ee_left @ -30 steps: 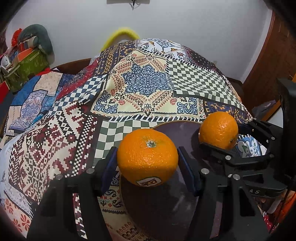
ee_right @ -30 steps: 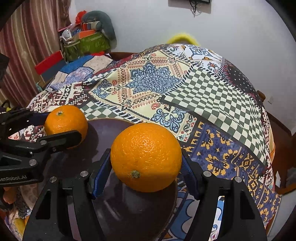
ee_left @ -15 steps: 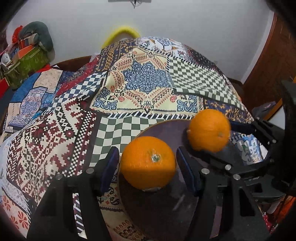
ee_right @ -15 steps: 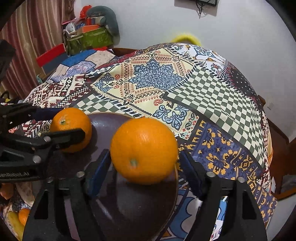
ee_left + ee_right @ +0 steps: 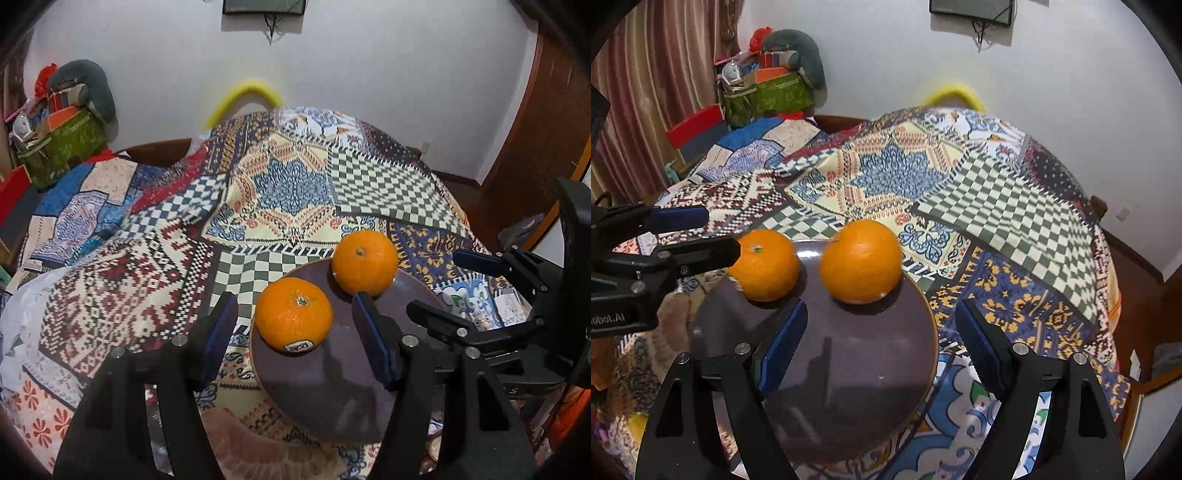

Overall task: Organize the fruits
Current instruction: 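Lower the oranges onto the purple plate and open both tools, then withdraw both tools from the plate toward the peeled pomelo wedges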

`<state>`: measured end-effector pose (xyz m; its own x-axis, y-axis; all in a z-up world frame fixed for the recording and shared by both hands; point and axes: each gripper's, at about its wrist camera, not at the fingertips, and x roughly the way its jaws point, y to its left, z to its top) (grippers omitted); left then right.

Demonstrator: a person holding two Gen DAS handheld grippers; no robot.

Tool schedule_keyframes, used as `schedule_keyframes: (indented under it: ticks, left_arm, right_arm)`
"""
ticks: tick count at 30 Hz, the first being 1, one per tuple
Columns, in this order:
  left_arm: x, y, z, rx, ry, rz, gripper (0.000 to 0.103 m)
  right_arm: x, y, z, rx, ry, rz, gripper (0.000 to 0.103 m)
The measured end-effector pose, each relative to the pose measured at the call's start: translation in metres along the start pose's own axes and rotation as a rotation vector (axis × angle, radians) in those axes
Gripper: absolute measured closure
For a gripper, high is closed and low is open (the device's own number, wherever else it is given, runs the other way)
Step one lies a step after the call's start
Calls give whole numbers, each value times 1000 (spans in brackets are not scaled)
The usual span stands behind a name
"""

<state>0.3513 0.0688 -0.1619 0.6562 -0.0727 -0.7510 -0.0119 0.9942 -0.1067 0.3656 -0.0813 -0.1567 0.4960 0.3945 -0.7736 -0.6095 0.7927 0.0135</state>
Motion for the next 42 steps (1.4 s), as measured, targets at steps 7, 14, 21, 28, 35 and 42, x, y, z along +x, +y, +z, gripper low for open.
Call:
schedule_keyframes:
  ticks: [7, 14, 21, 28, 35, 42]
  left_arm:
    - [-42, 1, -2, -2, -56, 11, 39]
    - [-74, 5, -17, 1, -80, 26, 37]
    - [-88, 12, -46, -7, -43, 46, 36]
    - [-70, 14, -85, -8, 50, 58, 32]
    - [-42, 16, -117, 8, 157, 75, 29]
    - [-32, 14, -124, 12, 160, 99, 23]
  right_arm:
    - [-37, 14, -1, -28, -69, -30, 23]
    - [-71, 23, -14, -19, -108, -36, 23]
    - [-93, 26, -36, 9, -111, -52, 22]
    - [-103, 29, -68, 39, -90, -69, 22]
    - [-100, 29, -98, 87, -38, -58, 22]
    - [-93, 36, -114, 91, -5, -54, 22]
